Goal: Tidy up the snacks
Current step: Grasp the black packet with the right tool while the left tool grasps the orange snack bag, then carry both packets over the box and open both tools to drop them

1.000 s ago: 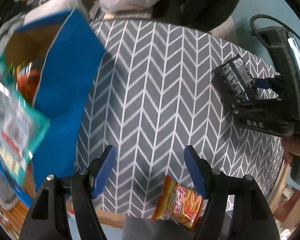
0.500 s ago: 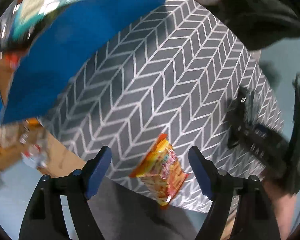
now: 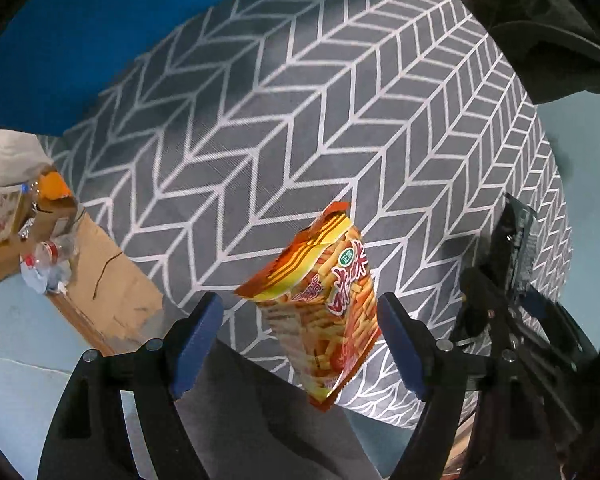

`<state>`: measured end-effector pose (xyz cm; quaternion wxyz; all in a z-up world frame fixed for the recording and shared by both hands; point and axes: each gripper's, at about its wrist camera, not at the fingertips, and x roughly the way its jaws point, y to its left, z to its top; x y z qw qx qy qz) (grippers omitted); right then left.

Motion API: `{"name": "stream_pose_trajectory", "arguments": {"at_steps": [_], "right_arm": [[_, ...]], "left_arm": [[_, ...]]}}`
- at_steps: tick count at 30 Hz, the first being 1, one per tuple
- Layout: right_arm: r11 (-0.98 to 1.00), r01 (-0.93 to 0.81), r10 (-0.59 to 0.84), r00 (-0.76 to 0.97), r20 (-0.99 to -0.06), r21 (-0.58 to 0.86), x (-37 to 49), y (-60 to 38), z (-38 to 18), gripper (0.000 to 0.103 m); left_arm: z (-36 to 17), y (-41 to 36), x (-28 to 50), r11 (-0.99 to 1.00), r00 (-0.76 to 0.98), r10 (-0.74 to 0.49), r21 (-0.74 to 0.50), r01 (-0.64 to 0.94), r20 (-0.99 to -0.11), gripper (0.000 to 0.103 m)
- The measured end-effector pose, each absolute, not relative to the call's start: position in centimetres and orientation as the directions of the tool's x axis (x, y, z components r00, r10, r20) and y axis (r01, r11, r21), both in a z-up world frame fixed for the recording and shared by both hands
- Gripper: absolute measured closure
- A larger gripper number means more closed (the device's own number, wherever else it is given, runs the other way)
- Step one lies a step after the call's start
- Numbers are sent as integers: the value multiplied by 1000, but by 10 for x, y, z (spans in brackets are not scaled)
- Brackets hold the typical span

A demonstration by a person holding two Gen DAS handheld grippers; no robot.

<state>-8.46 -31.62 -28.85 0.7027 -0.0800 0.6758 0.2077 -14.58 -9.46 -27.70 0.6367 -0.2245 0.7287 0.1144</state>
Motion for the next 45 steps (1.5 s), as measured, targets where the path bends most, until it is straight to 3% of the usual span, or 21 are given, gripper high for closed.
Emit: {"name": "stream_pose_trajectory", "arguments": {"at_steps": [8,10,15,25,45], "right_arm": [[914,-367,180,-9,-984,171,-136,-331,-289,37],[914,-368,179,-8,-984,169,-143,-336,-287,37],[911,-376,179,-3,-984,167,-147,-344,-277,37],[912,-366,208,19,-978,186,-125,-347,-254,37],[878,-418,299,98,-949,233,-94,-279,-184,37]], "left_arm": [[-309,-94,-150,881,-99,-202,-137,-453,-974,24],[-311,-91,-151,887,-91,-187,-129,-443,-978,37],[-308,-84,-148,911,-62,-168,-131,-390,-984,55],[-281,-80,-146,930,-33,-170,-150,-335,-985,57],[-168,-40,-119,981,136,-44,-68,-184,-990,58]]}}
